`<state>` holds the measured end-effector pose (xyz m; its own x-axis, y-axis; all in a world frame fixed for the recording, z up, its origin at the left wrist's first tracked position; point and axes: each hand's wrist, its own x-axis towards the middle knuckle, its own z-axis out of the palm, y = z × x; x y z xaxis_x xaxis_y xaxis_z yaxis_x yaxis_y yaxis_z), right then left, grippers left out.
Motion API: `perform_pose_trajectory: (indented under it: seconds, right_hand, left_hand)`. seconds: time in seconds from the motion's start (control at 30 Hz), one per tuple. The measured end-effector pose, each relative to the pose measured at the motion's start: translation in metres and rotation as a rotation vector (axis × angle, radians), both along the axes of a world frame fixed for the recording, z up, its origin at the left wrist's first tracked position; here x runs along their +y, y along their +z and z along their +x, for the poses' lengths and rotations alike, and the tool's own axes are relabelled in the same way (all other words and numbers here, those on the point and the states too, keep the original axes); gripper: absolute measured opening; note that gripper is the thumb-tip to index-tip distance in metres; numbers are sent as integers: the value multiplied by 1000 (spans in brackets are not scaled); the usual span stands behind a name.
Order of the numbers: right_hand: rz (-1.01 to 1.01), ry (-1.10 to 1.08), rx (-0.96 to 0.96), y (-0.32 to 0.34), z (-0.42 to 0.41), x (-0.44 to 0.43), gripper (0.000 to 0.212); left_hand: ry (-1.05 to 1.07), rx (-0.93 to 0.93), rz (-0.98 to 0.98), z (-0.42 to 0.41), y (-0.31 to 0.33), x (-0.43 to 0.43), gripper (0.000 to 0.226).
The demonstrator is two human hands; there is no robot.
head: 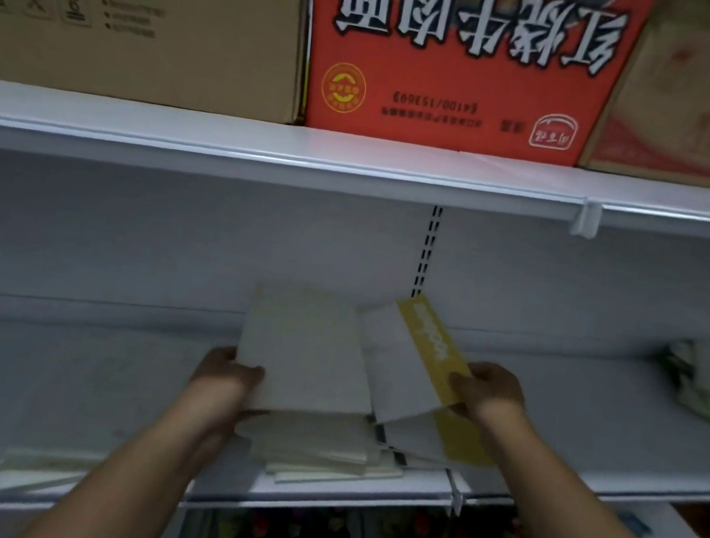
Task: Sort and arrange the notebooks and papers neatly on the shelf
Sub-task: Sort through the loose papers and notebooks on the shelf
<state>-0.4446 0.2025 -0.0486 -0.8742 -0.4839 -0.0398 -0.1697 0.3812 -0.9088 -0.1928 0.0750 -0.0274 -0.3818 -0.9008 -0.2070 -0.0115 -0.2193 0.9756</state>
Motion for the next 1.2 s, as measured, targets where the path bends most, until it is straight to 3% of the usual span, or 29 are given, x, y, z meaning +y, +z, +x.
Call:
perform_pose_trajectory:
  seconds: [0.13, 0.2, 0.27, 0.33, 0.43, 0.5, 0.63, 0.77, 0.83, 0.9, 0.97, 1.07, 1.2]
  right_hand:
    - [460, 89, 300, -29, -12, 42, 13]
    - [570, 102, 374, -30, -11, 45, 35]
    - [539, 94, 399, -21, -3, 33, 50]
    - [420, 161, 432, -5, 20, 4, 46]
    - [248, 386, 561, 18, 83, -54, 30]
    - [231, 586, 616, 25, 129, -93, 25]
    - [358, 937, 616, 25, 197, -152, 14]
    - [785, 1036, 617, 12, 212, -184, 74]
    - [891, 1061, 585, 9, 211, -191, 81]
    - [888, 1058, 599, 9, 212, -195, 86]
    - [839, 1019, 605, 6, 212, -197, 96]
    - [817, 972, 542, 1, 209, -195, 107]
    - [816, 939, 620, 0, 208, -188, 97]
  left_hand:
    - [-45, -122, 3, -20, -26, 6, 31]
    - [28, -274, -151, -8, -22, 2, 44]
    - [72, -442, -365, 16, -14, -10, 46]
    - [118, -594, -487, 48, -13, -33, 48]
    - [69, -1118, -503, 107, -33, -64, 68]
    - [-1, -1274, -465, 134, -48, -65, 73]
    - [117, -1209, -502, 162, -50, -48, 70]
    - [181, -1079, -334, 190, -41, -46, 79]
    - [241, -839, -147, 207, -35, -44, 76]
    - [291, -566, 36, 216, -31, -41, 68]
    - [313, -406, 131, 216, -30, -39, 48]
    - [329, -335, 124, 203, -26, -31, 9]
    - [364, -298, 89, 197, -27, -30, 12]
